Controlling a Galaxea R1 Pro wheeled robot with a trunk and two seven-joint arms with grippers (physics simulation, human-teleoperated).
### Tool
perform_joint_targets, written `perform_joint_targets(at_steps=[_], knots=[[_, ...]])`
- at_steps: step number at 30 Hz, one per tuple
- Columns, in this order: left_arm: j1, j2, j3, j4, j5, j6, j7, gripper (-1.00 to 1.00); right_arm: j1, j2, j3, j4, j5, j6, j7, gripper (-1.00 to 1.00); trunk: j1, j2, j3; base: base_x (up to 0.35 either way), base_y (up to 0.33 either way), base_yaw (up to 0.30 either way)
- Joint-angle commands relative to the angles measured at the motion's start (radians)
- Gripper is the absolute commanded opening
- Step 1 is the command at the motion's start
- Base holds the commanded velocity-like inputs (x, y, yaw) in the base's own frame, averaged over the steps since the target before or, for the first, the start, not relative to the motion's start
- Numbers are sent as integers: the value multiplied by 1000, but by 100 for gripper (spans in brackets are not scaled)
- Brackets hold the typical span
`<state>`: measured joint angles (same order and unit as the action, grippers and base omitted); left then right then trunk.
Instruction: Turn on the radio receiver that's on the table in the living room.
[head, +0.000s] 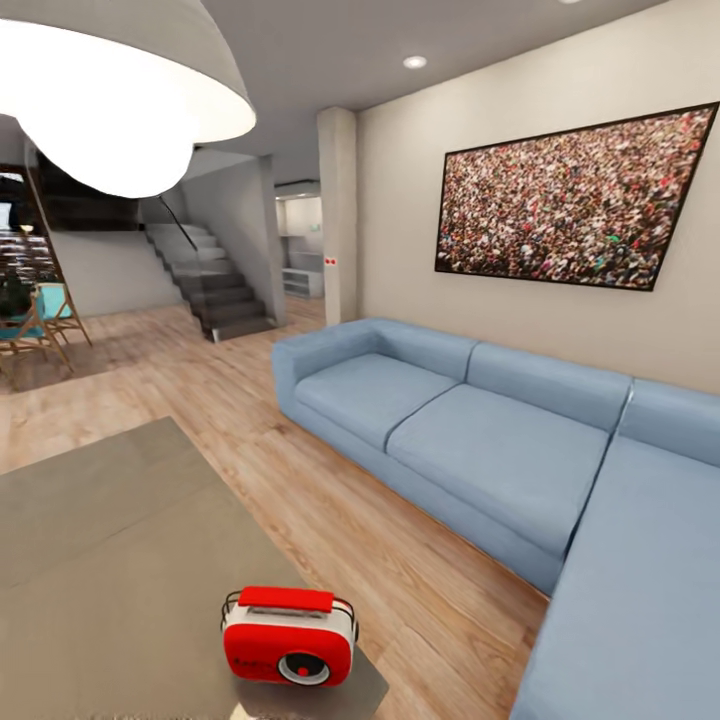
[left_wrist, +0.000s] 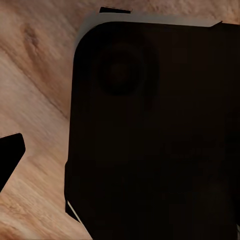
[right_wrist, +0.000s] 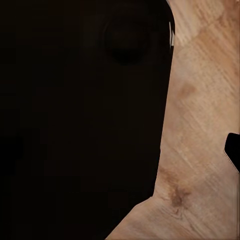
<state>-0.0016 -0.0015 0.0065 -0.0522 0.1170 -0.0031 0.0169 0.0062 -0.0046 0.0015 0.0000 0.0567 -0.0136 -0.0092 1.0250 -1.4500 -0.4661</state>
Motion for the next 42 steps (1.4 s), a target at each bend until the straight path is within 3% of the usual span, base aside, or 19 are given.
perform_joint_targets(at_steps=[1,42], knots=[[0,0,0,0,0,0,0,100,0,0,0,0,0,0,0,100,0,0,0,1,0,263],[0,-3,0,0,0,0,0,100,0,0,2,0,0,0,0,100,0,0,0,0,0,274]])
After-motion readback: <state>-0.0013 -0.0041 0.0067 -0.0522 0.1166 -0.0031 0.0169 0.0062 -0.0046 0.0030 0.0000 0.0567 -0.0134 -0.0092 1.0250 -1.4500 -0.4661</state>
